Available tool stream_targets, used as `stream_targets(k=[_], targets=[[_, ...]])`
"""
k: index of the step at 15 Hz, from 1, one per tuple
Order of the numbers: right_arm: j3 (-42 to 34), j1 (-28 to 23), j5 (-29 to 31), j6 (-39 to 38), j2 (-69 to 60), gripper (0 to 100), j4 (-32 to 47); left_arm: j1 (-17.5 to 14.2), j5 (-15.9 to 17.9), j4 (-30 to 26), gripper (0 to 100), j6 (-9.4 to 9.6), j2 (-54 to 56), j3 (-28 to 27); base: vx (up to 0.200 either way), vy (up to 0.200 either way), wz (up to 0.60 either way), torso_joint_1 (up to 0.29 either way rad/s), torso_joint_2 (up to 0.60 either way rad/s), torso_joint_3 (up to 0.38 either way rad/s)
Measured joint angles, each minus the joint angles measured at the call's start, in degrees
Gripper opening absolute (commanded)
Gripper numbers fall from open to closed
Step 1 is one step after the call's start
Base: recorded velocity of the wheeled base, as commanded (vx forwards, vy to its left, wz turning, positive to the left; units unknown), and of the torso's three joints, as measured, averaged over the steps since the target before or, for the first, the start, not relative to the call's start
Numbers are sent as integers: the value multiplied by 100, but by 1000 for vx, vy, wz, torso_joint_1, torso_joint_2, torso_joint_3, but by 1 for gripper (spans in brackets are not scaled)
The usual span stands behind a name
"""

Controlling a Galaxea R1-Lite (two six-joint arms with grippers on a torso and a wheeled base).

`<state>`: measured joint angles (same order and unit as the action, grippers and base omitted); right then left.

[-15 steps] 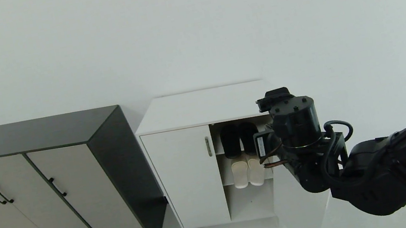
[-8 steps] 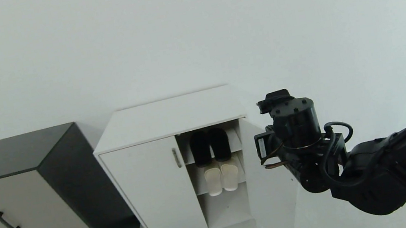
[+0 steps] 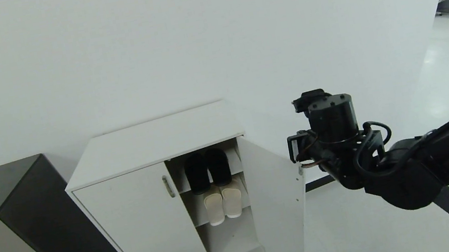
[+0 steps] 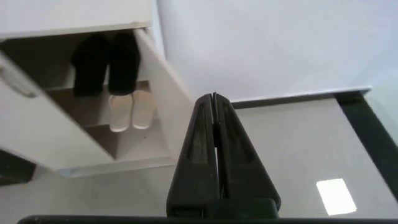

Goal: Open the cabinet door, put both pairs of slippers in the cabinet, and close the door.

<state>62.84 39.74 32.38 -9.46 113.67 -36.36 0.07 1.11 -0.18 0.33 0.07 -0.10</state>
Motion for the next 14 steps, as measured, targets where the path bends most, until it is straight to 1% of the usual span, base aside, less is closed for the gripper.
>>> stream_targets(k=[2,3,4,6,12,14], targets=[[336,-210,-523,-343,94,0,443,0,0,0,0,2,0,0,0,0,0,0,0,0],[483,-312,-739,-444,130,0,631,4,1,0,0,7,0,0,-200,0,0,7,7,2],[675,-424,-805,-483,177,0,794,2,1,2,0,5,0,0,-200,0,0,2,2,2],[1064,-557,-841,-518,307,0,1062,0,0,2,0,7,0,0,-200,0,0,2,2,2],[1907,-767,-848,-514,935,0,1291,2,-5,5,0,2,0,0,0,0,0,0,0,0],[2263,-907,-851,-512,1221,0,1420,4,-5,-2,0,2,0,0,0,0,0,0,0,0]])
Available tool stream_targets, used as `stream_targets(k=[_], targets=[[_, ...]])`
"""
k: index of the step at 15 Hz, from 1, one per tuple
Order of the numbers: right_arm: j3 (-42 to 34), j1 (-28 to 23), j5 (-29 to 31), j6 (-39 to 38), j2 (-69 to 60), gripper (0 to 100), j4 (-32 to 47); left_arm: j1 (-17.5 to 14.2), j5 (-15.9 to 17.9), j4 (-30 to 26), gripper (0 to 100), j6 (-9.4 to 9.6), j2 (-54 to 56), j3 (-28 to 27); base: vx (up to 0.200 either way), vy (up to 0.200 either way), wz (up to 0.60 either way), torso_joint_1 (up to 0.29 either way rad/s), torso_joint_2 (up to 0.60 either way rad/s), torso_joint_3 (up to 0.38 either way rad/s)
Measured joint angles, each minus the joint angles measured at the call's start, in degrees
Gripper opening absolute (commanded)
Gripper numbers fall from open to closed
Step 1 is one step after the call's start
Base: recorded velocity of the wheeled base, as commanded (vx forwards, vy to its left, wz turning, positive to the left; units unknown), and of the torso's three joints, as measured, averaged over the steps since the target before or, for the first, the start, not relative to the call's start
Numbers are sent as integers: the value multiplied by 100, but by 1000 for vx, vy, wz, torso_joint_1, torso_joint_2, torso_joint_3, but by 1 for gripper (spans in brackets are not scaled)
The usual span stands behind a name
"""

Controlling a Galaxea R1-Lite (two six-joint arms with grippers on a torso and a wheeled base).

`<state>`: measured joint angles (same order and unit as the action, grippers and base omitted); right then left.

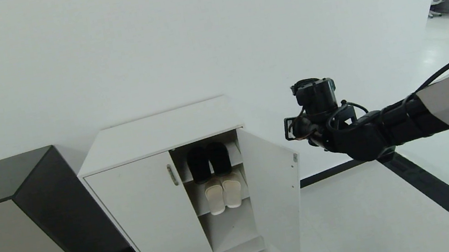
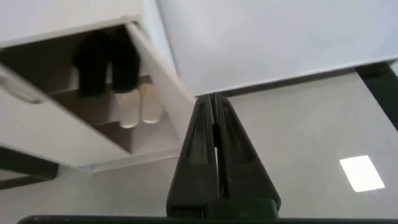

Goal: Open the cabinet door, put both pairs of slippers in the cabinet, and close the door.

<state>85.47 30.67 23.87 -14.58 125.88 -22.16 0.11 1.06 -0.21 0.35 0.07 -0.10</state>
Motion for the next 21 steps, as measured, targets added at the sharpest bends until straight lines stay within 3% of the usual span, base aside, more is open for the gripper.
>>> stream_targets(k=[8,21], targets=[[902,-297,-33,-2,1029,0,60,-4,0,2,0,0,0,0,0,0,0,0,0,0],[1224,-375,-37,0,1546,0,213,-1,5,2,0,-2,0,0,0,0,0,0,0,0]])
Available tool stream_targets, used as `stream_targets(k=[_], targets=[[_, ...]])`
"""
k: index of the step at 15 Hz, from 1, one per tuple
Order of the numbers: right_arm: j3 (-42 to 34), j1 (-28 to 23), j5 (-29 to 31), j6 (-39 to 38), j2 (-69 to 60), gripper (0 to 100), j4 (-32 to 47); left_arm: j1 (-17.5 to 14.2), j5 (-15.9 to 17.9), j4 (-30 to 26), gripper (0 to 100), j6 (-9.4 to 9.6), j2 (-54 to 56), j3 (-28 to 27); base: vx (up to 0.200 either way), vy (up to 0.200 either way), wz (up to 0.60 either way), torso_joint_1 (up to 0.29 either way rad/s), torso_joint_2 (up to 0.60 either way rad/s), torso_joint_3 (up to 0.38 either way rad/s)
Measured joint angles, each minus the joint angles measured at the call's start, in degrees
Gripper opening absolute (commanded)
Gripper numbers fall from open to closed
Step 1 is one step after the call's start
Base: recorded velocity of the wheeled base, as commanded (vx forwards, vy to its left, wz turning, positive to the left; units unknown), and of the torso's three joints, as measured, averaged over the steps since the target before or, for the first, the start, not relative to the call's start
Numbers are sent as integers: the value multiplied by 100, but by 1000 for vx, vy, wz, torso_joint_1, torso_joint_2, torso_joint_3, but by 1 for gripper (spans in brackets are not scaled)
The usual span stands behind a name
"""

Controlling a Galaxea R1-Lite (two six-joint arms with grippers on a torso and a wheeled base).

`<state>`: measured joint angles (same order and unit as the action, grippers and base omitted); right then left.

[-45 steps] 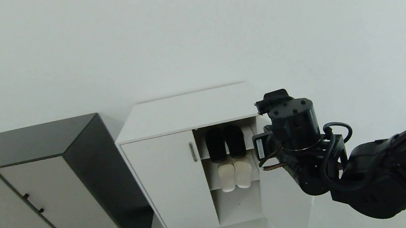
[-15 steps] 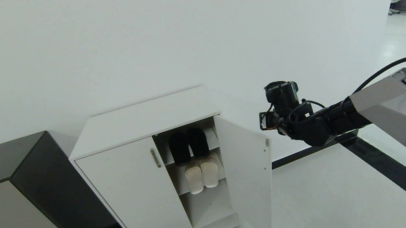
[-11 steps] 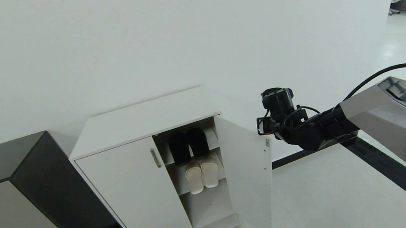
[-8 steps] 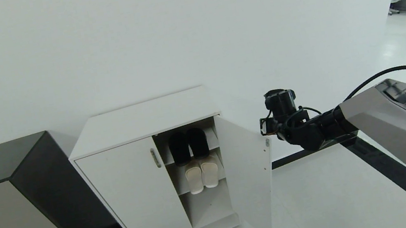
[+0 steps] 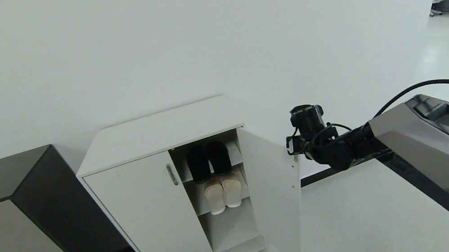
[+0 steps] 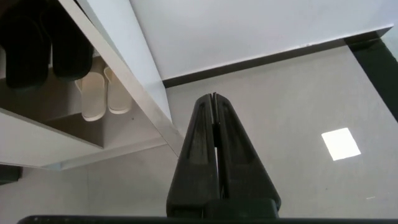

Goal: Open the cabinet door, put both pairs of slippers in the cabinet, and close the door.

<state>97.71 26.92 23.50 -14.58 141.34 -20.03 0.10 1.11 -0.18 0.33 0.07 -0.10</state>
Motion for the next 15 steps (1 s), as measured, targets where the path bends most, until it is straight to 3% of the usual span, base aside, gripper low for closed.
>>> stream_targets(k=[11,15], targets=[[-74,179,6,-250,6,0,416,0,1,0,0,2,0,0,0,0,0,0,0,0],[-540,572,6,-382,-256,0,391,-2,1,0,0,2,0,0,0,0,0,0,0,0]])
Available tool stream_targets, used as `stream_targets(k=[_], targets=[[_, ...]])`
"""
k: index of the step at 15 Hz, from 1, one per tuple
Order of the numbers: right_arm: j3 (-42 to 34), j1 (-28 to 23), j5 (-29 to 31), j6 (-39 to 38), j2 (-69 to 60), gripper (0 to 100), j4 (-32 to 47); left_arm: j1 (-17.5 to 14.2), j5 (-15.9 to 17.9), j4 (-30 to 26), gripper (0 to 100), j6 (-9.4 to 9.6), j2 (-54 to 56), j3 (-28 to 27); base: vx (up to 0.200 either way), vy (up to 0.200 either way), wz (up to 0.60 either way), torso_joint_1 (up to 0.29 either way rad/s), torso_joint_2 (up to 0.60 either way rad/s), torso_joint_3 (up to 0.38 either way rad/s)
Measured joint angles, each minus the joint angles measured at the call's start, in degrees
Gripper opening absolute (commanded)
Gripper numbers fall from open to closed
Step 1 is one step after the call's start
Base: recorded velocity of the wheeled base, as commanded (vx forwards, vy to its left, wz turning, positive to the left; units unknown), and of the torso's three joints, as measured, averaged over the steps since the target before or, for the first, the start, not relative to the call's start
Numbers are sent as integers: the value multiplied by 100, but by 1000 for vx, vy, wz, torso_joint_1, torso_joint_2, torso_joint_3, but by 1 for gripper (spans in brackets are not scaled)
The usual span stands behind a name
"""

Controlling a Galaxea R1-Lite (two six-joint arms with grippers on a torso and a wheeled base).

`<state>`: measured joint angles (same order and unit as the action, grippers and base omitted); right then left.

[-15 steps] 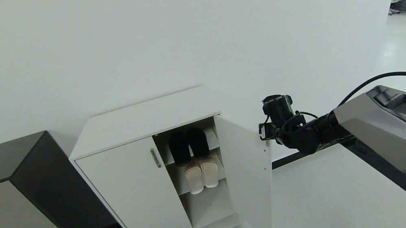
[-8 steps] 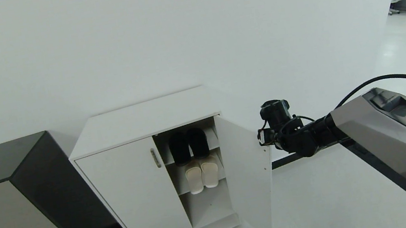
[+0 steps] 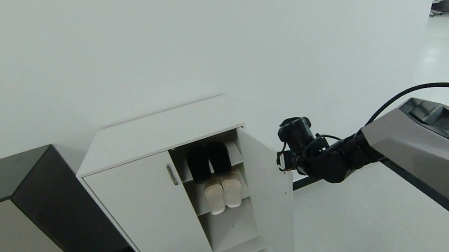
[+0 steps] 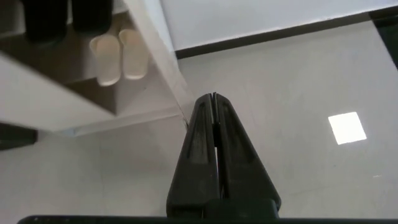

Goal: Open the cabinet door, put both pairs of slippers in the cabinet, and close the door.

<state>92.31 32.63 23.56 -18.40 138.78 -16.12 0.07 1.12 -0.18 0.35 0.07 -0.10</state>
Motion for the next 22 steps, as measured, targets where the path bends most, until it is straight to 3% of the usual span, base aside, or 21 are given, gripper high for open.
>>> stream_targets(k=[5,7,13,22], targets=[[-452,553,7,-122,-400,0,-145,0,-1,2,0,-2,0,0,0,0,0,0,0,0],[-686,592,11,15,-538,0,-517,0,-1,0,0,0,0,0,0,0,0,0,0,0],[-1075,728,-48,193,-708,0,-602,2,0,2,0,-2,0,0,0,0,0,0,0,0],[-1163,885,-127,195,-752,0,-618,2,-4,0,0,-2,0,0,0,0,600,4,1,2]])
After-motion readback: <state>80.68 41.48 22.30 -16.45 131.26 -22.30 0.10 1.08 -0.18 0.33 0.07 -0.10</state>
